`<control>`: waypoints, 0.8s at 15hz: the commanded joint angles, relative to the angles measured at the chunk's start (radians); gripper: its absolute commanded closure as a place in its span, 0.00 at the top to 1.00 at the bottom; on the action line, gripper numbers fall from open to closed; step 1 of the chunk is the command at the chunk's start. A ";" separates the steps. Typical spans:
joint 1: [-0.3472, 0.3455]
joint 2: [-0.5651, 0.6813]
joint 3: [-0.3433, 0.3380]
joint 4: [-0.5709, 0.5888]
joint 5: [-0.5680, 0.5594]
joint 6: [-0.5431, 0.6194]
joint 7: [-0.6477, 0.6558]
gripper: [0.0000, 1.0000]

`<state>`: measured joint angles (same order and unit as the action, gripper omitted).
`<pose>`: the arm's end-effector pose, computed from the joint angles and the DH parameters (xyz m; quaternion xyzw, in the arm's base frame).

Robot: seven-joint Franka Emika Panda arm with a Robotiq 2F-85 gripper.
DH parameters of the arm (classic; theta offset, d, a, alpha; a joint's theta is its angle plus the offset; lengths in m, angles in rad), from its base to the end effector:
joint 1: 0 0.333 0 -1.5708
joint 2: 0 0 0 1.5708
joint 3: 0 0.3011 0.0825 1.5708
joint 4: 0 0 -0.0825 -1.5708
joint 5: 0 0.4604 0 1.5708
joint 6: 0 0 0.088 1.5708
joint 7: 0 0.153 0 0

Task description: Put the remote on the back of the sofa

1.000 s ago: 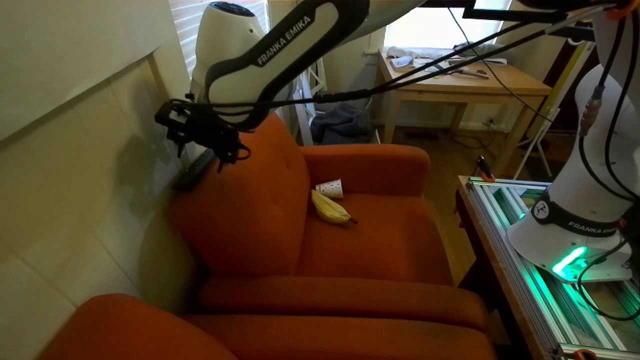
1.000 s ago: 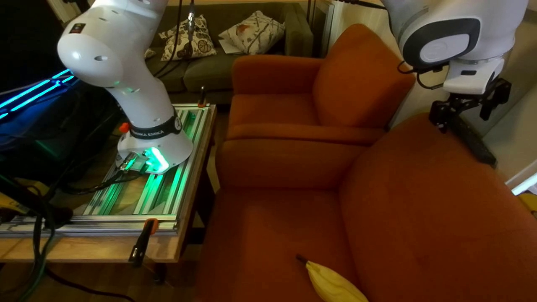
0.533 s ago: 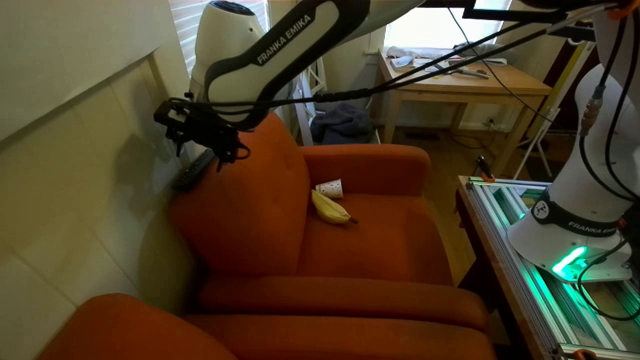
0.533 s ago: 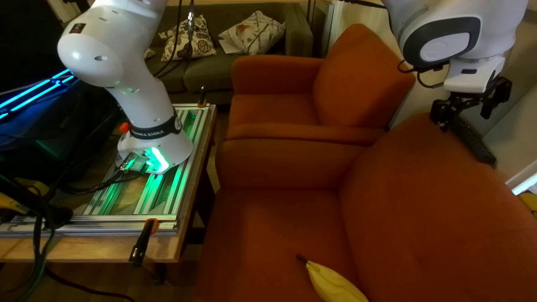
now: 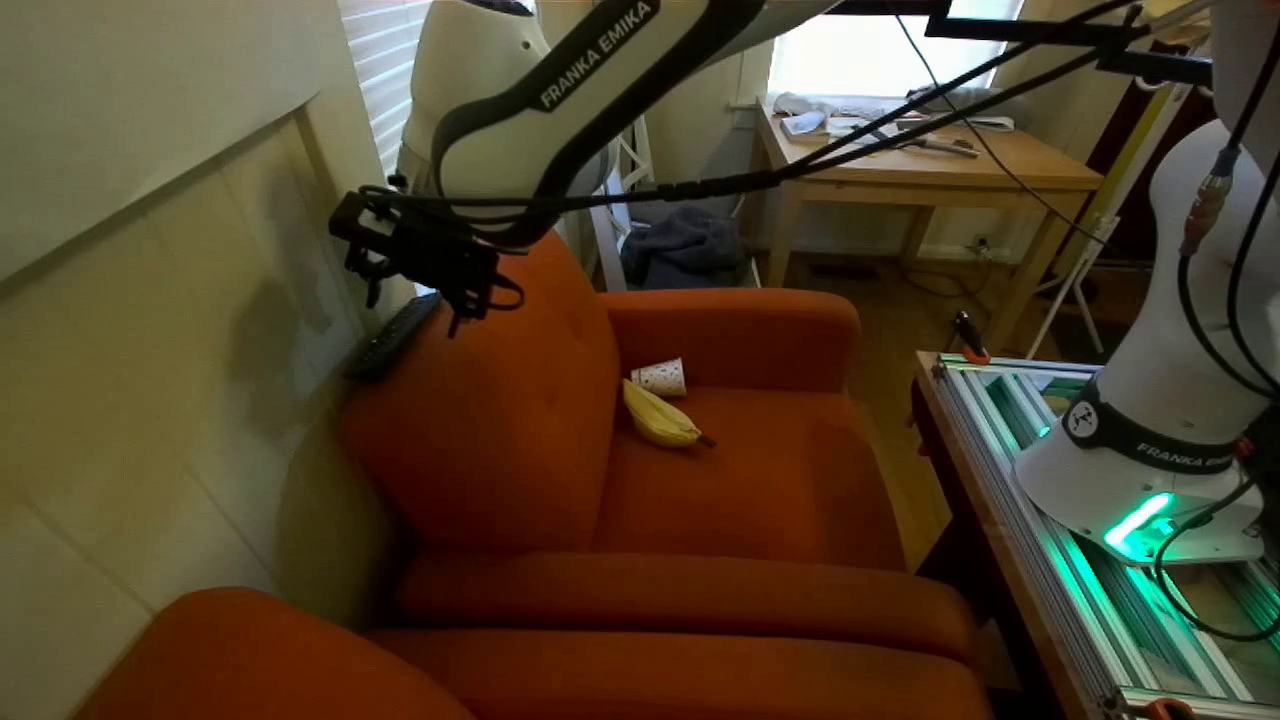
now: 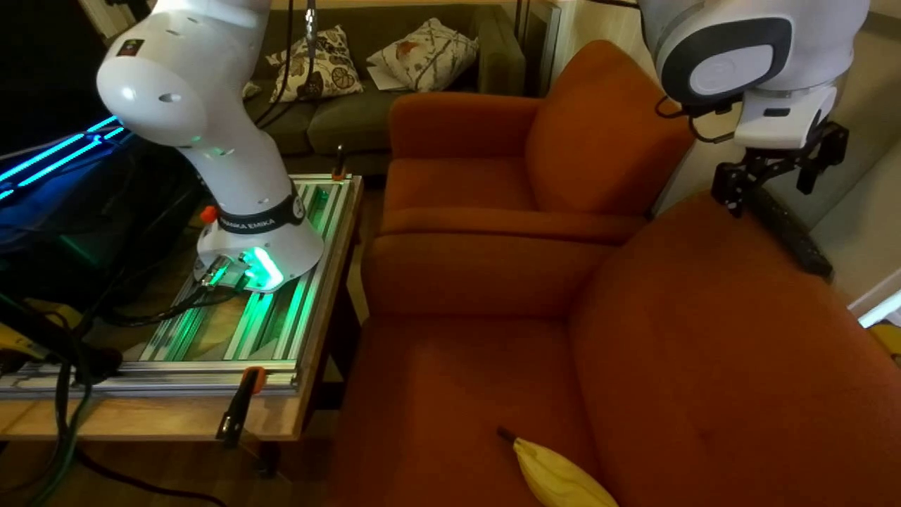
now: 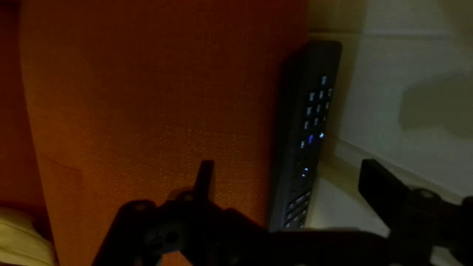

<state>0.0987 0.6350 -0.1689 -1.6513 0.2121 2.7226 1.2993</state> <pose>0.7905 -0.0479 0.1914 -0.7170 0.6604 -0.1710 0.1431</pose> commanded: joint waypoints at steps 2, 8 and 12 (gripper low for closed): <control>-0.009 -0.117 0.017 -0.152 -0.020 0.005 -0.067 1.00; -0.020 -0.251 0.032 -0.307 -0.046 -0.002 -0.246 1.00; -0.026 -0.328 0.045 -0.389 -0.061 -0.036 -0.397 1.00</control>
<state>0.0937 0.3994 -0.1510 -1.9447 0.1799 2.7141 0.9948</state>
